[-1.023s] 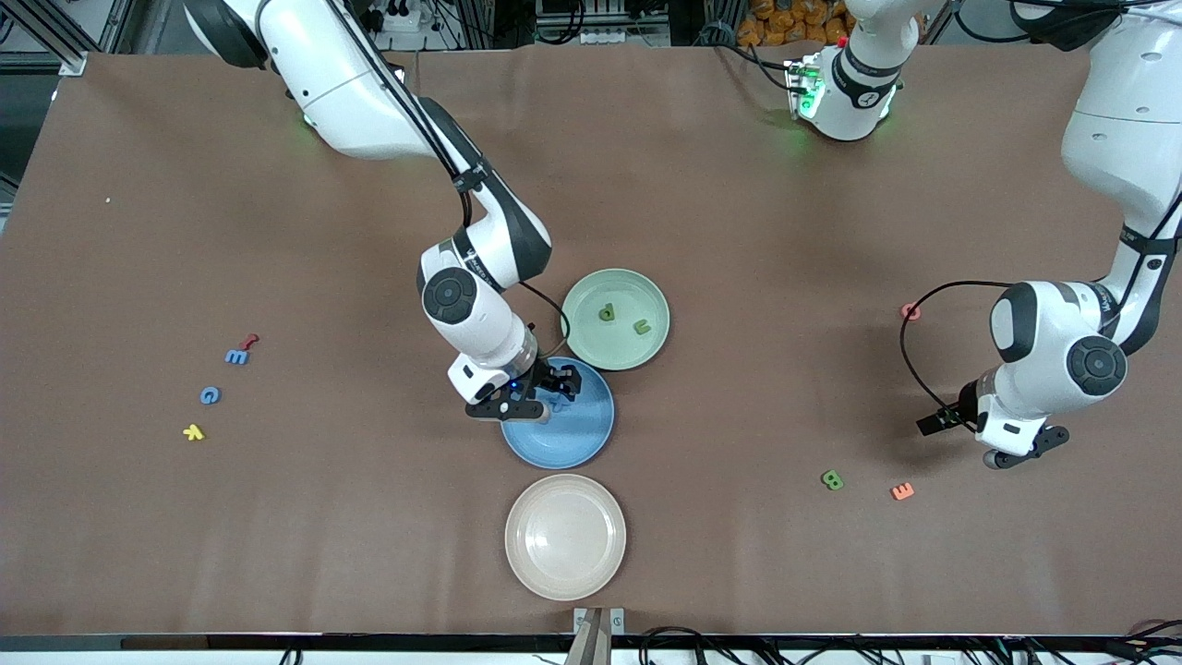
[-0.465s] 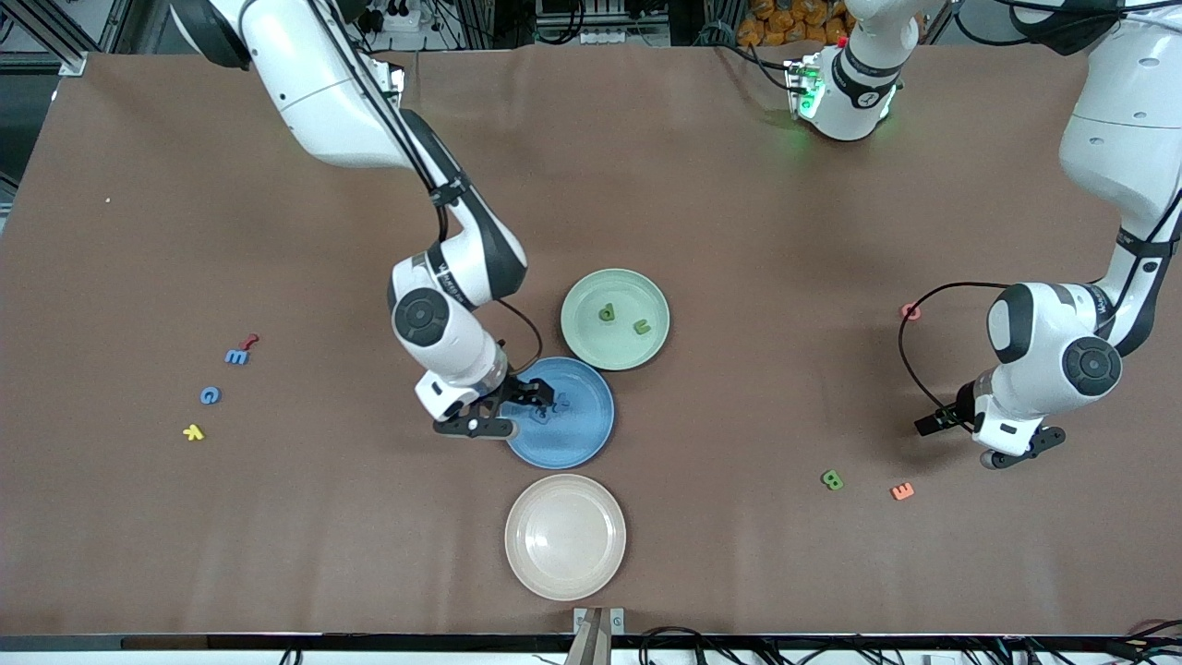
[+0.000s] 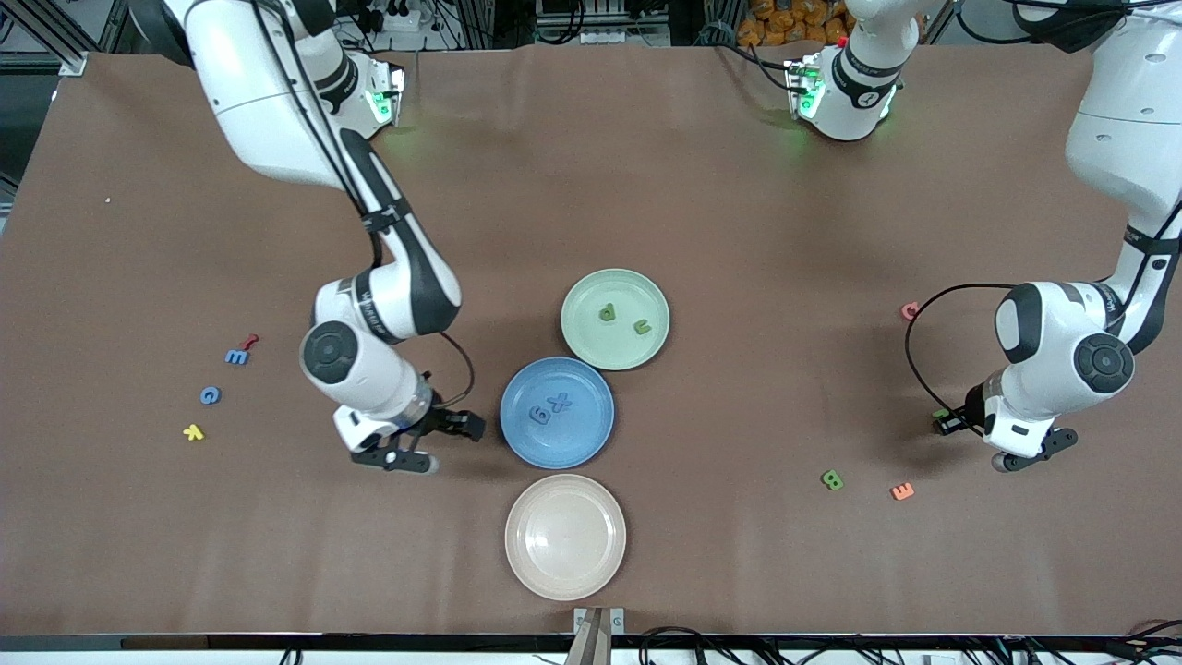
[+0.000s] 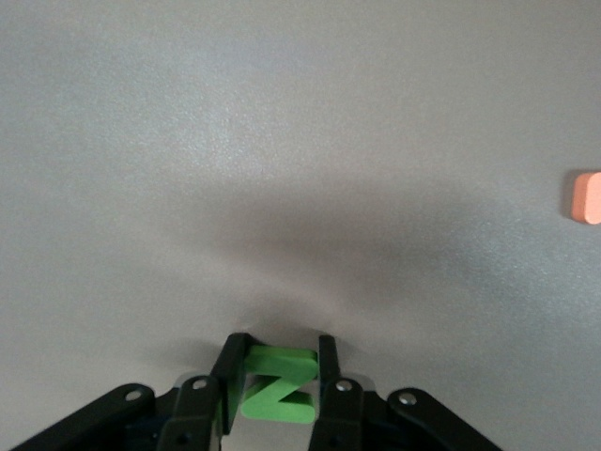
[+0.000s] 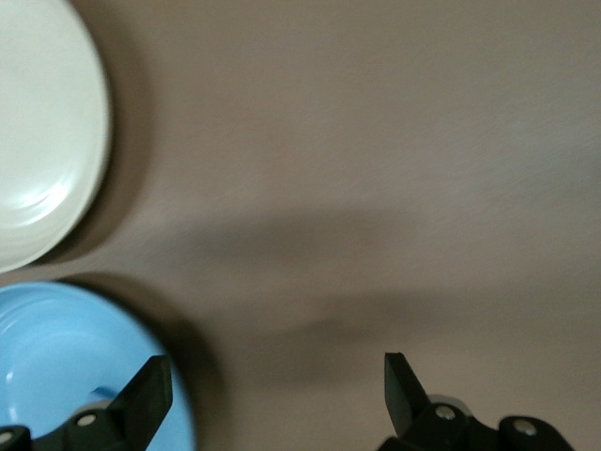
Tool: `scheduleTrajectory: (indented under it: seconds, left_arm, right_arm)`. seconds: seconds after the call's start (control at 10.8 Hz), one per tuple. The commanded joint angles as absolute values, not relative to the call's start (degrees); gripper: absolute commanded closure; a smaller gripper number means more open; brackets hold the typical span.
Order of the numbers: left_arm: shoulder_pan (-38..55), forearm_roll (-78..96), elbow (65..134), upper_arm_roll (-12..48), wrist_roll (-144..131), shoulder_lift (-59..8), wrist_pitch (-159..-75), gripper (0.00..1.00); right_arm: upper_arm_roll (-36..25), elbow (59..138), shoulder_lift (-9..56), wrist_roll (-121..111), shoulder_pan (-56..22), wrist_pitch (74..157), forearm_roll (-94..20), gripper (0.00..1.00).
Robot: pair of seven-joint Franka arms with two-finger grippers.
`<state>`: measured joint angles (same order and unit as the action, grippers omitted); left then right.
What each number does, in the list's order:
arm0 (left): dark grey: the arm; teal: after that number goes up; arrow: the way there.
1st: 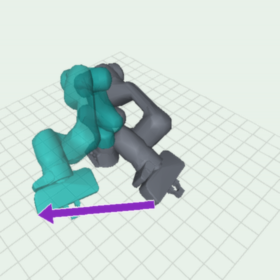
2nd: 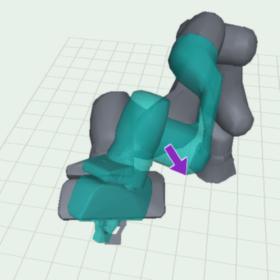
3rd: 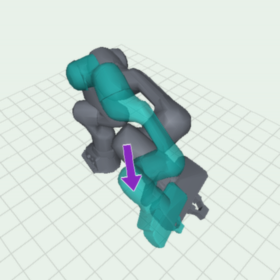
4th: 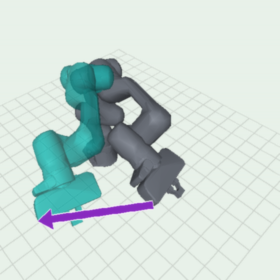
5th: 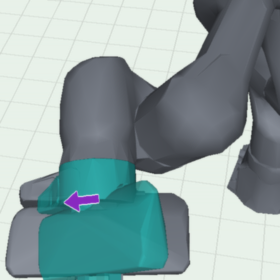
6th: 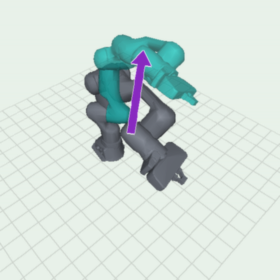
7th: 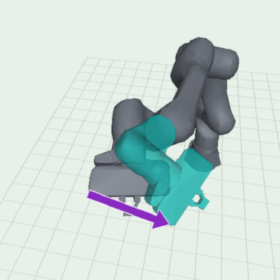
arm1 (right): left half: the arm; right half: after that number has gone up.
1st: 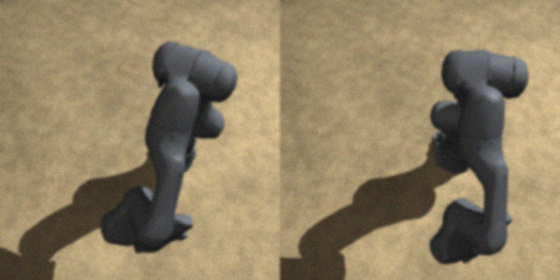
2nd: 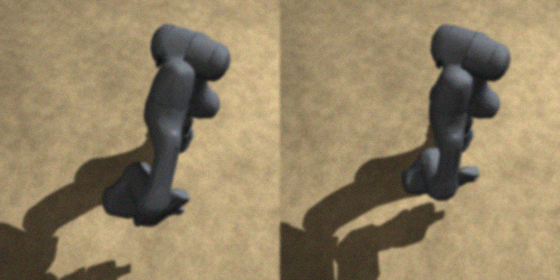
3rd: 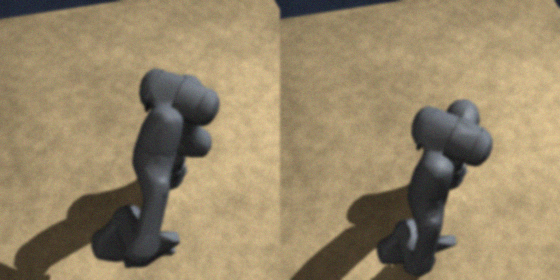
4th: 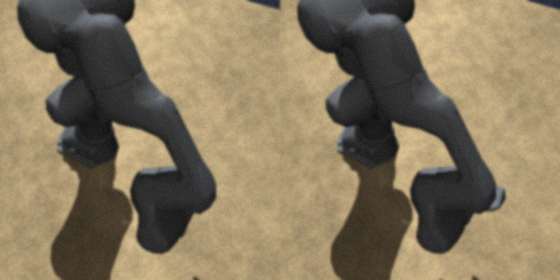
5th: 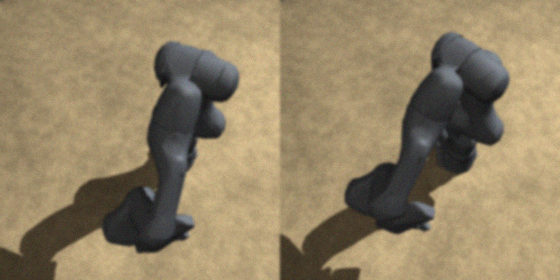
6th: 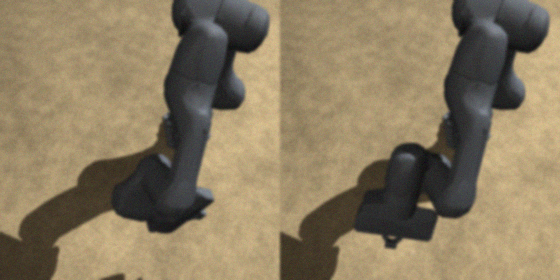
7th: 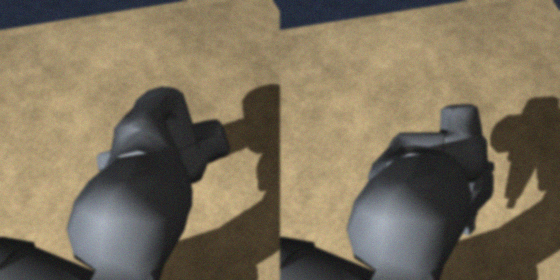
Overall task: Sort letters by color into matching plates
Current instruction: 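Grasp the green Z with the left gripper while the right gripper withdraws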
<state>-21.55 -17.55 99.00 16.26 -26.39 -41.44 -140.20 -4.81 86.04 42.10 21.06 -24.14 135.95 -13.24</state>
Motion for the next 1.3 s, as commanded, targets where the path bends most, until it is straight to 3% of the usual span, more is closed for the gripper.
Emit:
scheduleTrajectory:
  seconds: [0.0,0.47,0.84,1.21]
  left_arm:
    - [-21.62,-19.16,99.49,16.35,-27.16,-41.4,-140.71,1.0]
    - [-15.06,-18.46,98.09,16.88,-29.86,-38.86,-139.75,1.0]
    - [-2.66,-18.37,94.49,16.44,-38.37,-39.02,-132.81,1.0]
    - [3.24,-15.48,93.34,18.36,-42.53,-36.48,-127.1,1.0]
  right_arm:
    - [-4.83,86.66,38.77,13.65,-17.51,129.84,-12.39,0.0]
    - [-9.57,86.84,35.69,8.7,-10.91,119.54,-12.22,0.0]
    - [-10.55,90.95,33.84,5.72,-6.08,120.85,-7.93,0.0]
    - [-10.55,99.38,32.26,-7.69,-1.24,128.74,-5.98,0.0]
